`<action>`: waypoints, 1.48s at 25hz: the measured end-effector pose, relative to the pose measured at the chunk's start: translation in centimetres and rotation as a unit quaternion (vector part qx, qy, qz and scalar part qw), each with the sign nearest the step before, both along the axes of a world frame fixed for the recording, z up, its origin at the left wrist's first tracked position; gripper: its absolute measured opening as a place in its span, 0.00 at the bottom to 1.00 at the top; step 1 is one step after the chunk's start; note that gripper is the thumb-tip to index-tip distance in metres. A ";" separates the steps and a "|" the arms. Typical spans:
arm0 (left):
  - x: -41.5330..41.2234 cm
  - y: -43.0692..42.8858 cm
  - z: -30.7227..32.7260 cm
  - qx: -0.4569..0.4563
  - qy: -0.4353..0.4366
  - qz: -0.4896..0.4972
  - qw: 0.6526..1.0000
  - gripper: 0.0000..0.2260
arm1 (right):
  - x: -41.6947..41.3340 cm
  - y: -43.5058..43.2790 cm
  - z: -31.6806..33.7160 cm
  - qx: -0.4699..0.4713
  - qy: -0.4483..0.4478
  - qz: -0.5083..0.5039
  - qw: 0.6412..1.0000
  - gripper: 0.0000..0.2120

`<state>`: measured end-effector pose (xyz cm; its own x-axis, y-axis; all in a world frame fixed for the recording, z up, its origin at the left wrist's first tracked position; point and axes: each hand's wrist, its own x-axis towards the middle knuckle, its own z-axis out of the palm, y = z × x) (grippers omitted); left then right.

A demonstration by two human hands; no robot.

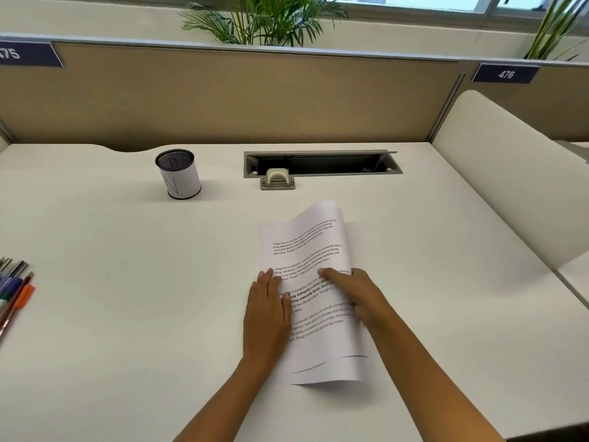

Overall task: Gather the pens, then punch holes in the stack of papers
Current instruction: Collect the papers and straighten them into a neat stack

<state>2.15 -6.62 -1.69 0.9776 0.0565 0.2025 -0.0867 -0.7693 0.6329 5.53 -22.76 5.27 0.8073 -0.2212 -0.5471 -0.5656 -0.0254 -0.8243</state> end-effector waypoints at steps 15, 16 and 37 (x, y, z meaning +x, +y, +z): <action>3.3 3.3 3.7 -0.251 0.076 0.069 0.962 0.23 | -0.2 -0.9 5.2 -0.333 -0.288 0.048 0.897 0.08; 4.1 3.8 4.6 -0.316 0.099 0.078 0.940 0.22 | -0.1 -0.8 5.9 -0.313 -0.302 0.039 0.900 0.07; 4.6 4.3 13.6 -0.375 -0.190 0.062 0.905 0.09 | 0.8 3.0 5.0 -0.016 -0.378 -0.063 0.924 0.06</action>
<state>6.73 -2.37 11.88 0.8217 0.4225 0.3826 -0.3509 -0.1539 0.9237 6.31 -19.73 10.28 0.9230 -0.3448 0.1708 0.1714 -0.0291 -0.9848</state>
